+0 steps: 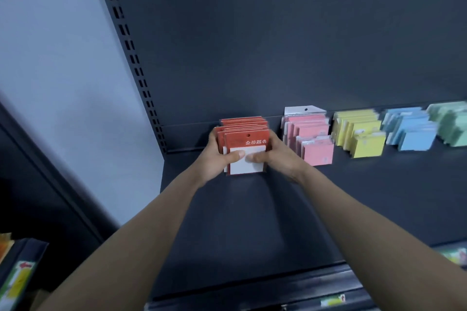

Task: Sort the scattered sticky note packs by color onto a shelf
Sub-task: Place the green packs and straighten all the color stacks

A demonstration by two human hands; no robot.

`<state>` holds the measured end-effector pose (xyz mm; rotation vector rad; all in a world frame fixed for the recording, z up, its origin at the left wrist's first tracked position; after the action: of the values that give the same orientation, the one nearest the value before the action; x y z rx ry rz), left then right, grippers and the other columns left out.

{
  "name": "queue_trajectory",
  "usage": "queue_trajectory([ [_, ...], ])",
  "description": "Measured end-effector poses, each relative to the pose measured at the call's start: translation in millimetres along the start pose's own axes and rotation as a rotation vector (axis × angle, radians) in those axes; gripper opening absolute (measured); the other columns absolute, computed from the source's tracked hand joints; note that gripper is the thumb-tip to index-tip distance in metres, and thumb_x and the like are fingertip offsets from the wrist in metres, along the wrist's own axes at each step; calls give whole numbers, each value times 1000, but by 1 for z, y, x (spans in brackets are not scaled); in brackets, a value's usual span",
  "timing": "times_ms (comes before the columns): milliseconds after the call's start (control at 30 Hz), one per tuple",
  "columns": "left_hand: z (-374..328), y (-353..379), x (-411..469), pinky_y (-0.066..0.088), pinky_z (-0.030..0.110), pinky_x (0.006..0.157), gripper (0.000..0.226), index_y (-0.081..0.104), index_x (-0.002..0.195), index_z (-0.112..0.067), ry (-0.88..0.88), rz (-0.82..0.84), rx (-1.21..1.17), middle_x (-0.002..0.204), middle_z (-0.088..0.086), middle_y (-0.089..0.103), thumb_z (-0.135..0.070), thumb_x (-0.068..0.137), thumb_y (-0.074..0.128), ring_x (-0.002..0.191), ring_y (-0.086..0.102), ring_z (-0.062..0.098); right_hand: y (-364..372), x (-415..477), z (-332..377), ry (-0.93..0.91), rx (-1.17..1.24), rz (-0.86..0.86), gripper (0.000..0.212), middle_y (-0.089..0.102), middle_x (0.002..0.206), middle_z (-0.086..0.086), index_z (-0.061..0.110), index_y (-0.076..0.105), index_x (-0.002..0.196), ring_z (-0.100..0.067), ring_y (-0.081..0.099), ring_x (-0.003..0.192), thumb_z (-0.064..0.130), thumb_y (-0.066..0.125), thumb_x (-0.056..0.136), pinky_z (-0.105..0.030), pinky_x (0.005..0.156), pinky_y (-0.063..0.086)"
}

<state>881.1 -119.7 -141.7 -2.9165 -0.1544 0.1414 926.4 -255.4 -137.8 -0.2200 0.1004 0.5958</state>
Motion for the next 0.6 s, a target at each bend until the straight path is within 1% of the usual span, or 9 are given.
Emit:
queue_trajectory([
  [33, 1, 1, 0, 48, 11, 72, 68, 22, 135, -25, -6, 4, -17, 110, -19, 57, -17, 85, 67, 96, 56, -7, 1, 1, -6, 30, 13, 11, 73, 64, 116, 0, 21, 35, 136, -14, 62, 108, -9, 67, 78, -29, 94, 49],
  [67, 3, 2, 2, 46, 10, 69, 69, 19, 136, -26, -9, -2, -28, 111, -19, 56, -17, 86, 66, 97, 55, -8, 2, 2, -10, 52, 17, 9, 75, 64, 116, -2, 23, 34, 137, -16, 61, 109, -12, 64, 79, -29, 93, 49],
  [200, 6, 5, 9, 44, 19, 81, 72, 14, 141, -23, -29, -45, -55, 120, -12, 56, -21, 88, 64, 111, 56, 6, 5, 8, -13, 62, 40, -22, 64, 63, 121, -5, 22, 35, 136, -21, 60, 112, -7, 61, 85, -34, 96, 49],
  [267, 6, 8, 12, 46, 17, 77, 77, 9, 143, -24, -28, -53, -67, 124, -9, 55, -22, 88, 63, 109, 56, 6, 1, 10, -11, 62, 37, -13, 63, 63, 121, -4, 23, 35, 136, -19, 61, 111, -4, 62, 85, -35, 97, 49],
  [333, 6, 10, 14, 47, 15, 75, 88, -2, 145, -28, -21, -60, -106, 126, -9, 55, -22, 87, 65, 105, 57, 2, -6, 10, -12, 73, 22, -3, 67, 64, 118, -5, 23, 34, 136, -17, 62, 107, -5, 65, 83, -30, 92, 50],
  [400, 10, 13, 17, 49, 25, 88, 97, -6, 146, -33, -34, -55, -130, 128, -10, 55, -22, 84, 68, 109, 56, 5, -8, 9, -14, 83, 23, 19, 74, 65, 116, -6, 24, 33, 137, -17, 64, 103, -9, 65, 79, -25, 86, 51],
  [433, 11, 17, 18, 48, 29, 93, 96, -3, 145, -35, -35, -44, -124, 129, -9, 54, -21, 84, 69, 112, 56, 7, -7, 9, -15, 78, 25, 27, 78, 65, 116, -5, 25, 32, 138, -17, 64, 103, -11, 65, 78, -23, 84, 51],
  [500, 13, 25, 19, 48, 31, 93, 90, 1, 145, -35, -28, -42, -116, 132, -8, 52, -16, 86, 65, 116, 54, 9, -5, 10, -16, 53, 18, 28, 81, 64, 116, 1, 26, 28, 140, -12, 62, 104, -14, 61, 78, -19, 81, 50],
  [600, 8, 27, 19, 45, 33, 99, 83, 2, 145, -31, 20, -124, -91, 139, -3, 45, -7, 89, 57, 121, 49, 13, -6, 12, -8, -29, 8, -31, 79, 59, 110, 8, 25, 23, 140, -2, 58, 97, -17, 56, 82, -7, 69, 49],
])
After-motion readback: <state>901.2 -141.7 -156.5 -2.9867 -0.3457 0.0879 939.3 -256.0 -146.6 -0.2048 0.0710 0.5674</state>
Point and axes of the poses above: each hand's wrist, its own x-axis towards the middle knuckle, its own y-axis out of the palm, z = x × y, the point moved 8 cm from there along x, towards the middle knuckle
